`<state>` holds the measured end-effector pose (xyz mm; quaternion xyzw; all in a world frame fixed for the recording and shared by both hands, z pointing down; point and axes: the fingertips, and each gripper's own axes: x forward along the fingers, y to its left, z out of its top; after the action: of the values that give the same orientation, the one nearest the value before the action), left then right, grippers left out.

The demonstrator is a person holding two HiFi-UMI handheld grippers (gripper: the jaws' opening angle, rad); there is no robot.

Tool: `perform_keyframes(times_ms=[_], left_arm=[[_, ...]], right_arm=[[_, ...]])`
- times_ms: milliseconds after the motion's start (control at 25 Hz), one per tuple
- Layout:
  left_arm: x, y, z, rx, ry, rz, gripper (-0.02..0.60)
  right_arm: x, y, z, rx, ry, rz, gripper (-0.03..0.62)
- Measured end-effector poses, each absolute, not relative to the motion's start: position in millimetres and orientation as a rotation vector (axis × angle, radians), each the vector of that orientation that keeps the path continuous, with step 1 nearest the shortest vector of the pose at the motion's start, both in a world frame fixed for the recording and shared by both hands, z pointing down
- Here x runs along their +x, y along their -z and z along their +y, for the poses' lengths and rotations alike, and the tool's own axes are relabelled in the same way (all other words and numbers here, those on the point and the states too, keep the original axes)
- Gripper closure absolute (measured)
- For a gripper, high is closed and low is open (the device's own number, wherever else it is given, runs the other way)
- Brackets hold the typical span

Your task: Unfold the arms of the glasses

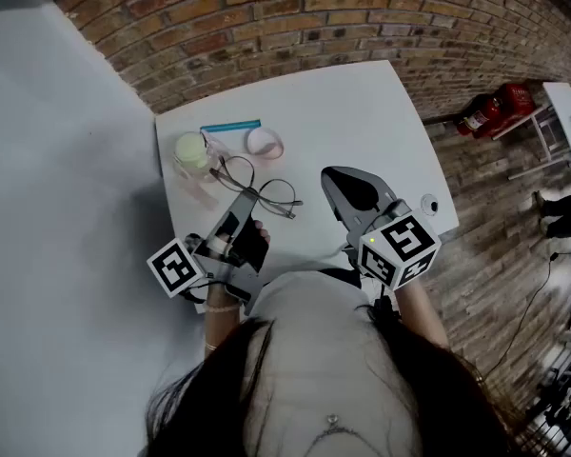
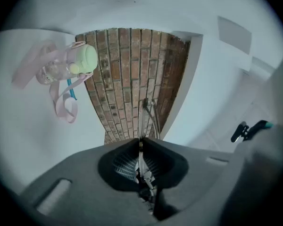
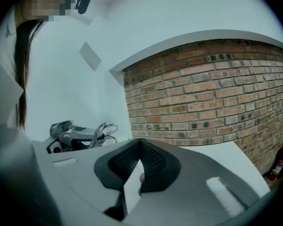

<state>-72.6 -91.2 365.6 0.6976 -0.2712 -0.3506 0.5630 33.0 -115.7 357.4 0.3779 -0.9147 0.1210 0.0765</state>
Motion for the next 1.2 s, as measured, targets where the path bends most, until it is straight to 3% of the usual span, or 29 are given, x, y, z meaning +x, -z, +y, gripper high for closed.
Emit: perform_keyframes(times_ms=[1200], left_arm=[[-76, -370, -91, 1.602, 0.863, -0.618, 0.558]], right_arm=[[2, -338, -77, 0.745, -0.371, -2.979, 0.574]])
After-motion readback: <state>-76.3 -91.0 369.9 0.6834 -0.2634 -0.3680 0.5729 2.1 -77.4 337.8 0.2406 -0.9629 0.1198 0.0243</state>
